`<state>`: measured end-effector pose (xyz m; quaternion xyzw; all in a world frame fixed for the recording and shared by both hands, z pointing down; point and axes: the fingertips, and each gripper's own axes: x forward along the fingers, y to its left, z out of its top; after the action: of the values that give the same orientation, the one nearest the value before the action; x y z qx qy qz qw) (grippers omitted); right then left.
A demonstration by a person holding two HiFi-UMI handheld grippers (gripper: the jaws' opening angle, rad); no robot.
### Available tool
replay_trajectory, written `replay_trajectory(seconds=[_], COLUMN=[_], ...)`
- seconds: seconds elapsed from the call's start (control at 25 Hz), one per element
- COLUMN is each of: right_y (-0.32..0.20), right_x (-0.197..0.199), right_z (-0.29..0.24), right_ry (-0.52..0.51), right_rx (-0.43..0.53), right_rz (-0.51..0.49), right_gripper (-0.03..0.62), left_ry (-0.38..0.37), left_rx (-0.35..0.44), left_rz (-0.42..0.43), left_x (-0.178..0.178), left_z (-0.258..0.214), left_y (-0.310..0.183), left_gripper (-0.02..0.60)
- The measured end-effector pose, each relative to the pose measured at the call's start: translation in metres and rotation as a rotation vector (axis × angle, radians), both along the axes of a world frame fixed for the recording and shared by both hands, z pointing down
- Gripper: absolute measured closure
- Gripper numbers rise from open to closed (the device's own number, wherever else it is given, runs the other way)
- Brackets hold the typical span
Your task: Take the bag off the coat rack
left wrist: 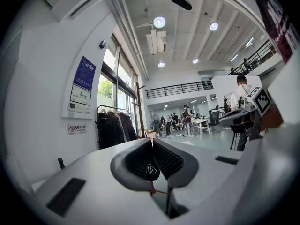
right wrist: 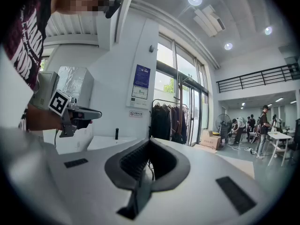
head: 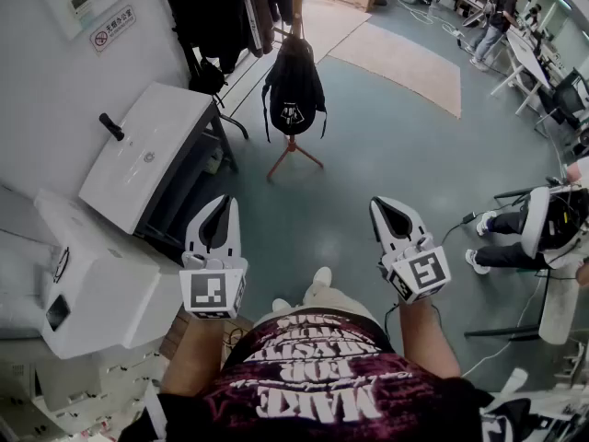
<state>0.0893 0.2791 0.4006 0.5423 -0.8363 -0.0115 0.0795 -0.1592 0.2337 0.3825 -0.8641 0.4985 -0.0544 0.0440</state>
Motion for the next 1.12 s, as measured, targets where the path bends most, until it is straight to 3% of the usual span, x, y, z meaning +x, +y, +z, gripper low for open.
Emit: replay_trajectory(seconds=[0.36,0.48,0.6,0.92,1.12], right_y=[-0.005,-0.005,-0.006,-0.030,-0.064], right_x=[-0.009,-0.011,-0.013,-0.012,-0.005], right_z=[0.009,0.015,0.021,0.033,0.034], right_ry=[-0.029,-0.031,-0.033,-0.050,-0.054], right_rx=[-0.008,-0.022,-0.041,-0.064,-0.060], right_rz=[0.017,0.026,0.022,0.030,0.019], right_gripper=[0.589,0.583,0.468,0.390,0.384], left_ry=[0.014,0.026,0.027,0.036,0.028], left_rx=[-0.005,-0.010,-0.028,-0.038,-0.052], left_rz=[0.008,0.017,0.015,-0.008,0.000], left_x=[-0.016,-0.020,-0.026,-0.035,-0.027], left_z=[0.005,0.006,0.014,0.032,0.034], left_y=[-0.005,-0.006,-0.007,-0.027,-0.059], left_gripper=[0.567,0.500,0.476,0.465,0.465])
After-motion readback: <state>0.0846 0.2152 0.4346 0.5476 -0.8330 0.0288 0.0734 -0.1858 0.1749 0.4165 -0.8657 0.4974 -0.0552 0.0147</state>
